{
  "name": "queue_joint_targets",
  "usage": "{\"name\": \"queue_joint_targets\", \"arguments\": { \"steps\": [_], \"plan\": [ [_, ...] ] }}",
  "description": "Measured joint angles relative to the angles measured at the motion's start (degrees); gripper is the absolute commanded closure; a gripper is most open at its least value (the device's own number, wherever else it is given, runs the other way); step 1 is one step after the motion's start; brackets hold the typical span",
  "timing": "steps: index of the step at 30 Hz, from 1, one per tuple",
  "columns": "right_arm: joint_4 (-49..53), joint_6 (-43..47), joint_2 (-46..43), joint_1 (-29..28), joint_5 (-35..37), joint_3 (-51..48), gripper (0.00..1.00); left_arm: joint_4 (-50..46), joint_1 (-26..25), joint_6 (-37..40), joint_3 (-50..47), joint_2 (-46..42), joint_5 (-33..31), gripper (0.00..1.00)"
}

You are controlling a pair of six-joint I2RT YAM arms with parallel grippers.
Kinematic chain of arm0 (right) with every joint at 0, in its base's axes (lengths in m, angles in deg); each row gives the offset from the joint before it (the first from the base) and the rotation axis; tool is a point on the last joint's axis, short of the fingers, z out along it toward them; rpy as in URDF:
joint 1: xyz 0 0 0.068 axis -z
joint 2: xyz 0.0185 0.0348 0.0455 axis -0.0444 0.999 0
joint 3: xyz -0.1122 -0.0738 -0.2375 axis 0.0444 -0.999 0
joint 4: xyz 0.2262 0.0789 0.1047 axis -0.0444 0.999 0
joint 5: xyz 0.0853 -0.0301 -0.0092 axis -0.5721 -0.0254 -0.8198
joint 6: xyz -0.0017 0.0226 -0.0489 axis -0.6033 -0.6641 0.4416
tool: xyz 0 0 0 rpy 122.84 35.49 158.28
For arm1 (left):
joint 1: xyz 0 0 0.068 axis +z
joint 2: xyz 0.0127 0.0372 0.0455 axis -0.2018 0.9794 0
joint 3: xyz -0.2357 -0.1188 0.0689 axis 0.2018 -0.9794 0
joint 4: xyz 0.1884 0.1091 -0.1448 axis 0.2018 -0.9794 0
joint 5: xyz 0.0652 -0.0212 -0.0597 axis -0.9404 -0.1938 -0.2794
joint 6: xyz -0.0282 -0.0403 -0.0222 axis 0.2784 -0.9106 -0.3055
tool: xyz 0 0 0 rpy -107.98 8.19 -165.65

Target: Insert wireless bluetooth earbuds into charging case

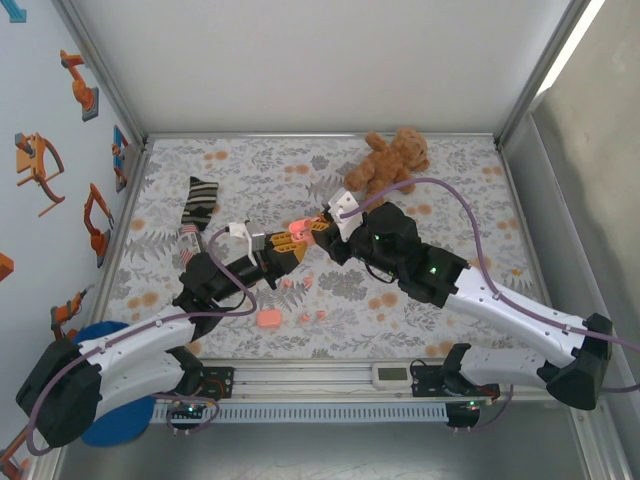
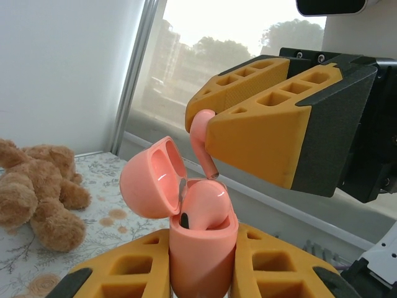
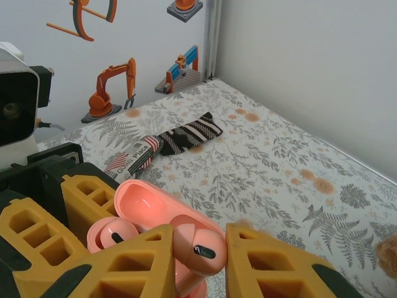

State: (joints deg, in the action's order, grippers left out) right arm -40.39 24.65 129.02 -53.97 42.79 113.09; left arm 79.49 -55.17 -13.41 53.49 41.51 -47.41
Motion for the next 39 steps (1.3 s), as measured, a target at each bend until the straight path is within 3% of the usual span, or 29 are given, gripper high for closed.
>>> {"name": "queue_joint_targets", "arguments": {
  "steps": [26, 39],
  "plan": [
    [1.3, 0.0, 0.0, 0.0, -0.2, 0.0, 0.77, 0.1, -0.7, -0.4, 0.0, -0.4, -1.0, 1.0],
    [1.7, -0.8, 0.0, 0.0, -1.8, 0.0, 0.7, 0.2, -0.7, -0.4, 0.0, -0.3, -1.8, 1.0]
  ]
}}
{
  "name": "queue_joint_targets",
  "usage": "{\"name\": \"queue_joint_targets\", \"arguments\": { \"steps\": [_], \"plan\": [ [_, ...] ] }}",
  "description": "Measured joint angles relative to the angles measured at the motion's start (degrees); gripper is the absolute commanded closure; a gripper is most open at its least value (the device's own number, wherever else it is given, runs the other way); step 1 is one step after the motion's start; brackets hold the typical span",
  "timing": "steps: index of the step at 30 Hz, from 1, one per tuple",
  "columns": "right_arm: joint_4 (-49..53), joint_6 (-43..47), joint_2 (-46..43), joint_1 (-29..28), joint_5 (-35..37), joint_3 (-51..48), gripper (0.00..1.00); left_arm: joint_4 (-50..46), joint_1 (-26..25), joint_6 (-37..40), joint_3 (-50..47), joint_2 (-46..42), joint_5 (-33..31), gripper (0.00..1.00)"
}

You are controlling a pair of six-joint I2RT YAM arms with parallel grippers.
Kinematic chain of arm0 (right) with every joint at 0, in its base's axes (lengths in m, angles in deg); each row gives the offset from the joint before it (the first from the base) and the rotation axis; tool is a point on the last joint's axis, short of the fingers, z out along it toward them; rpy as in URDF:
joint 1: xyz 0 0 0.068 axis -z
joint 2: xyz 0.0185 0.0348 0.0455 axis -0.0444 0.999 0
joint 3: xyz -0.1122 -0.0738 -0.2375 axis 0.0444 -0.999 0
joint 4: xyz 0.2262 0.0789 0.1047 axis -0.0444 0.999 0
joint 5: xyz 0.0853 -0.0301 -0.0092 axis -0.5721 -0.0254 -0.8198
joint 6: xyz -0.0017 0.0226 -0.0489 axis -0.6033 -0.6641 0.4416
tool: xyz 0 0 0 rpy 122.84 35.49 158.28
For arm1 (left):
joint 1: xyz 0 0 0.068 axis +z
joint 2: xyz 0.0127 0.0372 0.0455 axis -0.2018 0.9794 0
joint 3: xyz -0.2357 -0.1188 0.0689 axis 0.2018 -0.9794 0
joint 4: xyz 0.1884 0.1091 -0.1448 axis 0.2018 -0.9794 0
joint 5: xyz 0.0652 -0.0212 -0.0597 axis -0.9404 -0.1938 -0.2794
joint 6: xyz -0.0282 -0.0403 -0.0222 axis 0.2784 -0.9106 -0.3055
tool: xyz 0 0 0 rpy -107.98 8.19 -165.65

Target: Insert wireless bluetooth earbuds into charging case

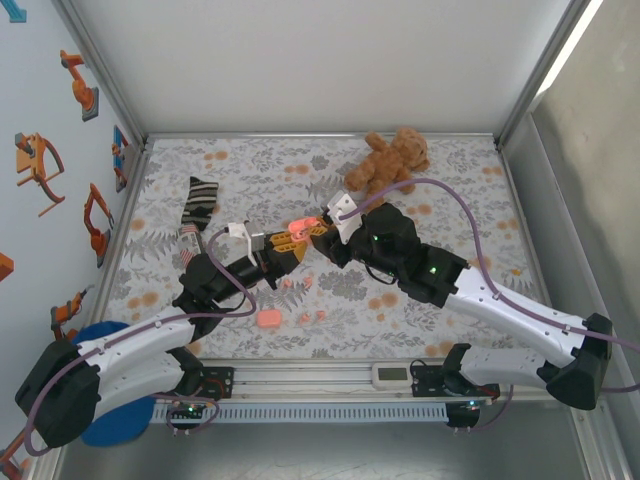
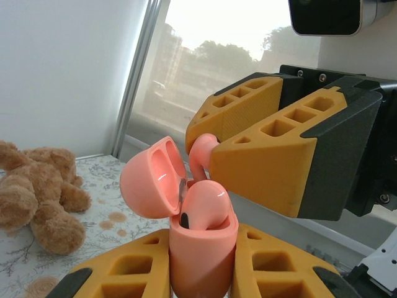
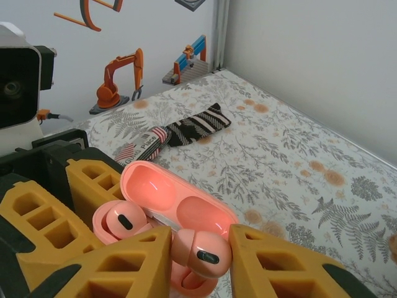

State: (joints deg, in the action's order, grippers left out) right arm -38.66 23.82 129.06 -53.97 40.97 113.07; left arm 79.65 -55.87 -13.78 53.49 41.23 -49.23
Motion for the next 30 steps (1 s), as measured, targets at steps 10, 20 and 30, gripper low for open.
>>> {"name": "queue_joint_targets", "arguments": {
  "steps": [10, 20, 30],
  "plan": [
    [0.0, -1.3, 0.5, 0.0, -1.0, 0.0, 0.64, 0.1, 0.0, 0.0, 0.0, 1.1, -0.3, 1.0],
    [2.9, -2.6, 1.5, 0.0, -0.4, 4.4, 0.52, 1.2, -0.3, 0.0, 0.0, 2.6, -0.3, 1.0],
    [6.0, -4.5, 1.5, 0.2, 1.0, 7.8, 0.44, 3.2, -0.4, 0.0, 0.0, 3.6, -0.3, 1.0]
  ]
}}
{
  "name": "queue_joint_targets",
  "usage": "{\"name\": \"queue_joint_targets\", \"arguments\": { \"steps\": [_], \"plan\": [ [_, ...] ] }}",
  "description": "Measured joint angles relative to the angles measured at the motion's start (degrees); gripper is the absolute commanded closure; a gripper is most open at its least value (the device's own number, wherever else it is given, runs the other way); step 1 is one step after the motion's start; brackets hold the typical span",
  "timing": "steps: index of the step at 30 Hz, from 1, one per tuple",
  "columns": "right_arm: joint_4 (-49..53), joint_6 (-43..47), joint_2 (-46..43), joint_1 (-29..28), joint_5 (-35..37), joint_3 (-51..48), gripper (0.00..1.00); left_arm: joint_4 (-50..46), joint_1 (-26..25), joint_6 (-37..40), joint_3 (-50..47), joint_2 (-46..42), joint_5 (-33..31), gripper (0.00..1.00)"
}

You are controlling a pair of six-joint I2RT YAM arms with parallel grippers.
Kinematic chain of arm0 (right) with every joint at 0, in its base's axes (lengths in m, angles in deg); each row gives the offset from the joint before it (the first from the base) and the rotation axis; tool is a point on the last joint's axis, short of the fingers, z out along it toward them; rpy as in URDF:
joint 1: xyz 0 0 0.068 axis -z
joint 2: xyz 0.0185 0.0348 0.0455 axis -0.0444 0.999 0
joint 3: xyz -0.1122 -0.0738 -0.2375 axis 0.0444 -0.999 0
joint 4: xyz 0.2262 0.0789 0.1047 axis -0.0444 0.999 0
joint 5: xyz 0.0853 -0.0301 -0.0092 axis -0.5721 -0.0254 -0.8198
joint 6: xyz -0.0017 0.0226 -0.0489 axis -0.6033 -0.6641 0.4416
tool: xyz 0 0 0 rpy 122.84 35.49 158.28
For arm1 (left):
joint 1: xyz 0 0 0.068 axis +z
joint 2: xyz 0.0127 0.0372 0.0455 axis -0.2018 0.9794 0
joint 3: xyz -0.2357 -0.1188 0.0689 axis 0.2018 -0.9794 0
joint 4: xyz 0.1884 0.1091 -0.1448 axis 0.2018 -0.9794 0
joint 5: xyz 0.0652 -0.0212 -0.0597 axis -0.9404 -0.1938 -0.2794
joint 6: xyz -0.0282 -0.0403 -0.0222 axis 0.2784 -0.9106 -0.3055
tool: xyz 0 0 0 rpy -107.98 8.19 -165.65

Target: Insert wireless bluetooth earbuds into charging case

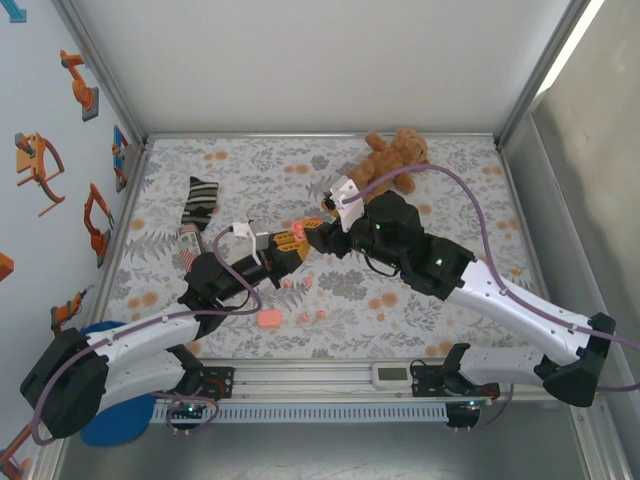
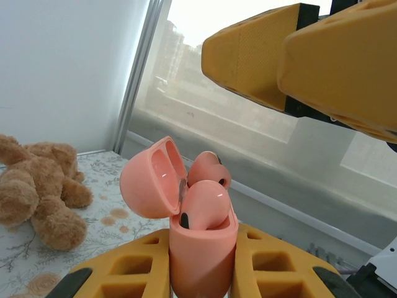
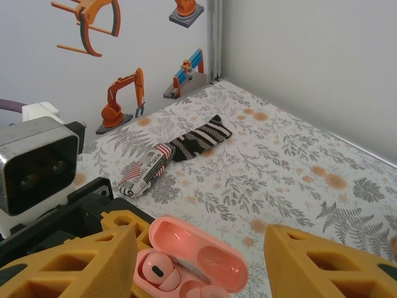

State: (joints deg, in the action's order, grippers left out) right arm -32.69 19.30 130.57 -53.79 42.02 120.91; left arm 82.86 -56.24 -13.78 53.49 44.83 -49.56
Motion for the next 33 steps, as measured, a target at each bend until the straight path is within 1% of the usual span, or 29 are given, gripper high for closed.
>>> {"name": "queue_joint_targets", "arguments": {
  "steps": [4, 7, 11, 14, 16, 19, 24, 33],
  "plan": [
    [3.1, -2.0, -0.3, 2.2, -1.0, 0.9, 0.43, 1.3, 0.0, 0.0, 0.0, 0.4, 0.0, 1.0],
    [5.8, -4.6, -1.8, 6.9, -4.0, 0.9, 0.43, 2.4, 0.0, 0.0, -0.1, 0.5, 0.0, 1.0],
    [7.6, -8.1, -5.0, 14.6, -10.1, 0.4, 0.42, 4.0, 0.0, 0.0, -0.2, 0.8, 0.0, 1.0],
    [8.2, -9.7, -6.3, 17.9, -14.5, -0.6, 0.42, 4.7, -0.1, 0.0, -0.2, 0.8, 0.1, 1.0],
    [8.9, -10.6, -6.2, 18.8, -17.4, -1.6, 0.39, 5.0, -0.1, 0.0, -0.2, 0.9, 0.2, 1.0],
    [9.9, -11.5, -5.3, 18.9, -20.3, -2.5, 0.36, 5.4, -0.1, 0.0, -0.2, 1.0, 0.2, 1.0],
    [10.2, -12.4, -3.7, 18.9, -23.5, -2.7, 0.36, 5.6, -0.1, 0.0, -0.2, 1.5, 0.4, 1.0],
    [8.1, -13.6, -2.6, 18.9, -26.7, -2.7, 0.37, 5.6, -0.1, 0.0, -0.2, 1.7, 0.5, 1.0]
  ]
}}
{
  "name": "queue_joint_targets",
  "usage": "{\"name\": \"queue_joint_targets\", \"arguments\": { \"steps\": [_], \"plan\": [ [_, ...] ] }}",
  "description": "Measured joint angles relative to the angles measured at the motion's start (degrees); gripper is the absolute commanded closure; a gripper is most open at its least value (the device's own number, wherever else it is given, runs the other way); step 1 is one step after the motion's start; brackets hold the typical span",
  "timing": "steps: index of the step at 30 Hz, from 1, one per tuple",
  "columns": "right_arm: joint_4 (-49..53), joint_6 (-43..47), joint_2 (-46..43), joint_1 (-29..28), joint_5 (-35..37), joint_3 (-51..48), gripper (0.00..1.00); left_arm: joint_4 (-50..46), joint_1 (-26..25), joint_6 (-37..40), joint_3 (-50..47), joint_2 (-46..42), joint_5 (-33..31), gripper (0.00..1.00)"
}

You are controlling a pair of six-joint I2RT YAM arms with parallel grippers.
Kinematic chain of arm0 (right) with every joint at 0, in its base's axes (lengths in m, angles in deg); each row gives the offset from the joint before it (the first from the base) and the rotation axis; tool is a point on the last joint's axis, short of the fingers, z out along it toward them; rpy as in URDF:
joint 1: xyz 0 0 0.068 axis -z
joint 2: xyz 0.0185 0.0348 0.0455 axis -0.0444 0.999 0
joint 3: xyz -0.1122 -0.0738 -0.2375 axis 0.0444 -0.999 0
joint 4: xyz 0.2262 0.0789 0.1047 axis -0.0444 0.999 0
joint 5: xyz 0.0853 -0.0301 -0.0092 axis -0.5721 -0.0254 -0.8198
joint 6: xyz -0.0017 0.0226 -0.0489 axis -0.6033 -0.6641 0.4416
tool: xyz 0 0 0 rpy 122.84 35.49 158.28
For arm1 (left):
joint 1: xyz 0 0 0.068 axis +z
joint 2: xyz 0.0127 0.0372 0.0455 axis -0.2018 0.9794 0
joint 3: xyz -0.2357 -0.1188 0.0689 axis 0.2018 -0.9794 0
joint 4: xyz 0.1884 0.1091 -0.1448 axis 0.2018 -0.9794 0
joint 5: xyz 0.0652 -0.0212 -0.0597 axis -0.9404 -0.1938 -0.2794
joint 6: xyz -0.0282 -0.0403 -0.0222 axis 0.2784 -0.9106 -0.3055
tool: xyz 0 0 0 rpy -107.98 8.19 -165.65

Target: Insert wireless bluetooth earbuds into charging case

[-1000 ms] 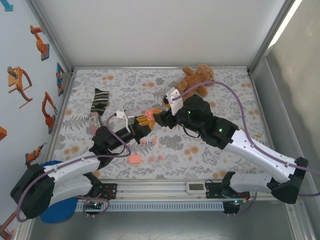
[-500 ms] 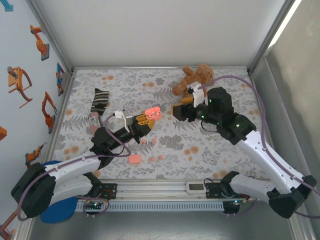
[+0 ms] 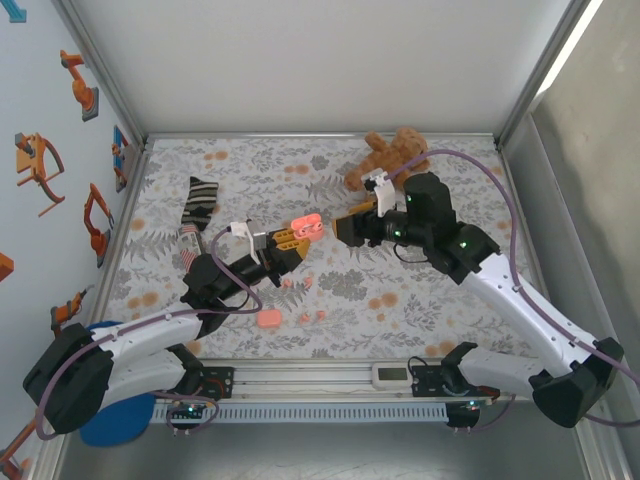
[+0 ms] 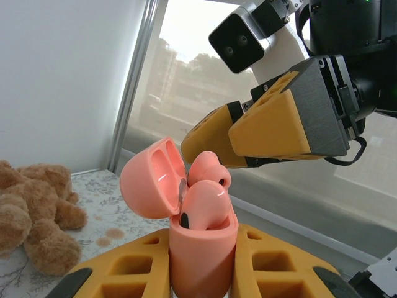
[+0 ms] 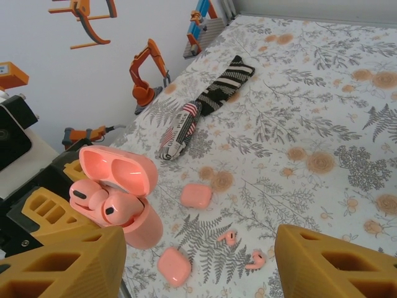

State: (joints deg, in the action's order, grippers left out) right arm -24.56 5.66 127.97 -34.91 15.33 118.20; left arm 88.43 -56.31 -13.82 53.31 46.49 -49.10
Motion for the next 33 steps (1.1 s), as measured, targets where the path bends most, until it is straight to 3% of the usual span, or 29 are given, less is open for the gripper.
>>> {"name": "queue_joint_targets", "arguments": {
  "steps": [33],
  "plan": [
    [-3.5, -1.2, 3.8, -0.2, -3.4, -0.2, 0.37, 0.0, -0.1, 0.0, 0.0, 0.0, 0.0, 1.0]
  ]
}}
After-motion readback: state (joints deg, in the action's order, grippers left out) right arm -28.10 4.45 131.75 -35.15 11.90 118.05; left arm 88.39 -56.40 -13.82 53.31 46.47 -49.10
